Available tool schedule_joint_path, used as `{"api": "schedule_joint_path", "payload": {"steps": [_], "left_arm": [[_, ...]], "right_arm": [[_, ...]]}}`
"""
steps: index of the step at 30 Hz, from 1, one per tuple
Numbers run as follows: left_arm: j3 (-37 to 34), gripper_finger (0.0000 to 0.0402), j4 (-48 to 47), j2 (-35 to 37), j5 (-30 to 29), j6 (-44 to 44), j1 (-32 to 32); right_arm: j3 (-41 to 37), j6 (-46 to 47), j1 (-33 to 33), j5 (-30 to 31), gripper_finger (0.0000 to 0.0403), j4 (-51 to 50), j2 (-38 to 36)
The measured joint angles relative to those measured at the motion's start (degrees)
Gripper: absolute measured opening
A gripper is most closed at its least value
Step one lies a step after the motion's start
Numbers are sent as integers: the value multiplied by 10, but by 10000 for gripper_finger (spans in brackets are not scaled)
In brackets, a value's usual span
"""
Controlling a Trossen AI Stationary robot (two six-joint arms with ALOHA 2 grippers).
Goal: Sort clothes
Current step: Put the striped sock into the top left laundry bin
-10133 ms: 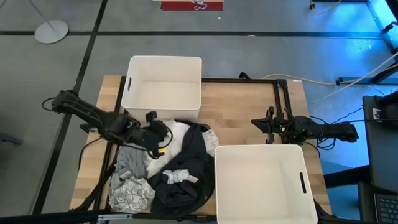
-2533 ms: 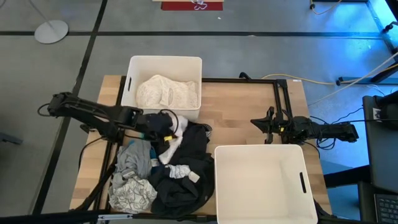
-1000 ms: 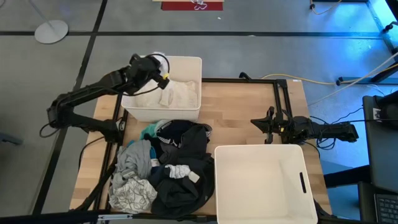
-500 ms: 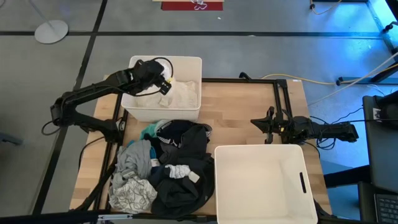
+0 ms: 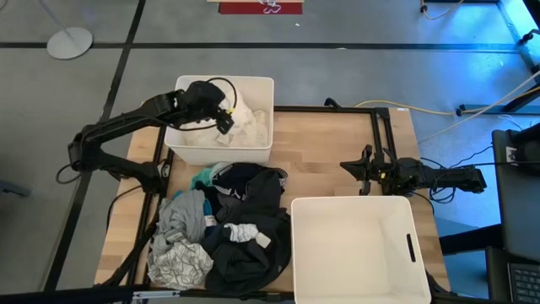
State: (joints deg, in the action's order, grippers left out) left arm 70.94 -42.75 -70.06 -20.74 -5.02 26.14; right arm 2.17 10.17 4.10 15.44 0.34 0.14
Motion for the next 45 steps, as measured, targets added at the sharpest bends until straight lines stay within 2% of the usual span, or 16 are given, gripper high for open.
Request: {"api": "schedule_joint_path", "payload": {"steps": [10,16,30,45], "left_arm": [[16,228,72,9,55,40,-120],[16,226,80,9,57,34,-211],[16,226,73,-36,56,-74,-386],[16,226,32,-141,71,-205,-493]], "right_arm": [[0,0,0,1,3,0,0],[0,0,0,1,3,0,0],[0,0,0,2,3,-1,0],[0,0,0,2,3,-1,0]]}}
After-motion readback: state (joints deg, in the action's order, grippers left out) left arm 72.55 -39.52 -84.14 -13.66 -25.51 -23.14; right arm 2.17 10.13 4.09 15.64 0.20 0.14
